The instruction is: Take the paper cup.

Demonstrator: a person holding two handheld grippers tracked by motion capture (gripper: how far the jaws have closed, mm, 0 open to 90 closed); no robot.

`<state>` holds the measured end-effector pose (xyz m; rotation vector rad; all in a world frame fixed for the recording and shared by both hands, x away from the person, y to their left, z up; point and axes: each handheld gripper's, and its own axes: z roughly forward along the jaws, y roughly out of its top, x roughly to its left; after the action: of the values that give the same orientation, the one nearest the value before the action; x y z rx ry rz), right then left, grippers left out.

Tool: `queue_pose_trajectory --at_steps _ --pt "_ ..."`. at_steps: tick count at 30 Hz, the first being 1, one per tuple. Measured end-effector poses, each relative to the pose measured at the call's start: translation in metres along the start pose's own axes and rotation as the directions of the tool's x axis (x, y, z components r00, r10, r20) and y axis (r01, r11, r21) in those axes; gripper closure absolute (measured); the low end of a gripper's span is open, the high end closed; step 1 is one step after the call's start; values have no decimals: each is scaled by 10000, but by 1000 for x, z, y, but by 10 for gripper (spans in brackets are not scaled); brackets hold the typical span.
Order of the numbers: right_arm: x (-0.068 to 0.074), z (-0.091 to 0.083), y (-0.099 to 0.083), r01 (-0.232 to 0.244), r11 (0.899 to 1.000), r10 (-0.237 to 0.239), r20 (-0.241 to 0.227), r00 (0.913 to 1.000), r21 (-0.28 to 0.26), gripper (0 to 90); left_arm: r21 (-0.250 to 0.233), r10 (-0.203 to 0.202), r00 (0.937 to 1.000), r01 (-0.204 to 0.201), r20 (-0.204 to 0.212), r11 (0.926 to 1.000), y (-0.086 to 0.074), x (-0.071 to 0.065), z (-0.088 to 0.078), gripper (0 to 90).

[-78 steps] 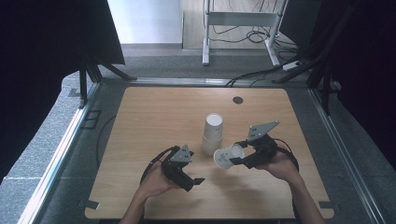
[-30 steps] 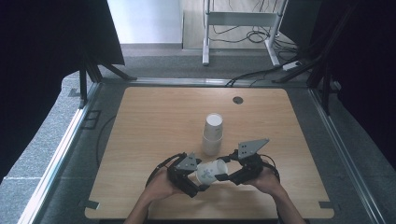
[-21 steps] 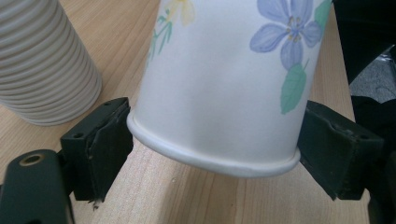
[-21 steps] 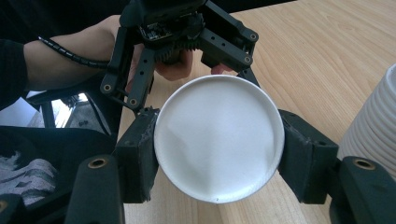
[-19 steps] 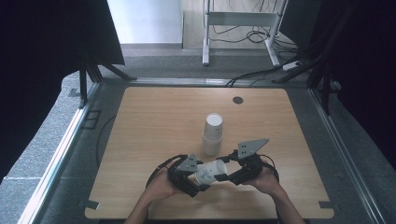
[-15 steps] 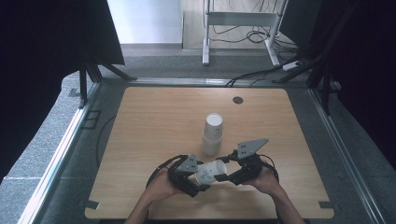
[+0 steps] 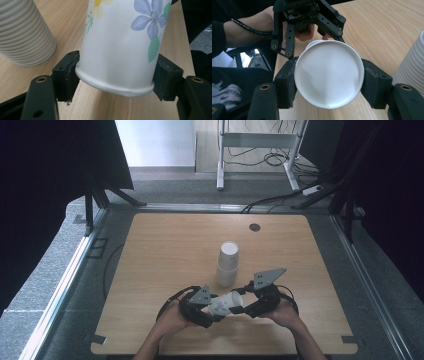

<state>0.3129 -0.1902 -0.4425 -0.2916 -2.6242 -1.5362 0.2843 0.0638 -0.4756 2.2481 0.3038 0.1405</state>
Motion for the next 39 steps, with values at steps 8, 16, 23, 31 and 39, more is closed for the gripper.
queue_pose_trajectory --at_steps 8,16,23,31,39 --pt "1 0 1 -25 10000 25 19 10000 3 347 -16 -34 10000 34 60 10000 2 0 -2 336" --pt "3 -6 8 32 9999 -35 345 9994 110 198 279 130 9998 -125 -155 9995 5 0 -6 336" --pt "8 -10 12 292 9946 -384 924 9950 992 172 894 429 9973 -375 -595 9953 11 -1 -9 336" --pt "14 -14 23 785 9744 -1076 1305 9856 2106 170 1785 1034 9920 -891 -721 9799 26 -2 -13 336" --pt "19 -3 33 1078 9420 -1523 1188 9812 3177 170 2695 1850 9787 -1551 -892 9504 38 -8 -13 334"
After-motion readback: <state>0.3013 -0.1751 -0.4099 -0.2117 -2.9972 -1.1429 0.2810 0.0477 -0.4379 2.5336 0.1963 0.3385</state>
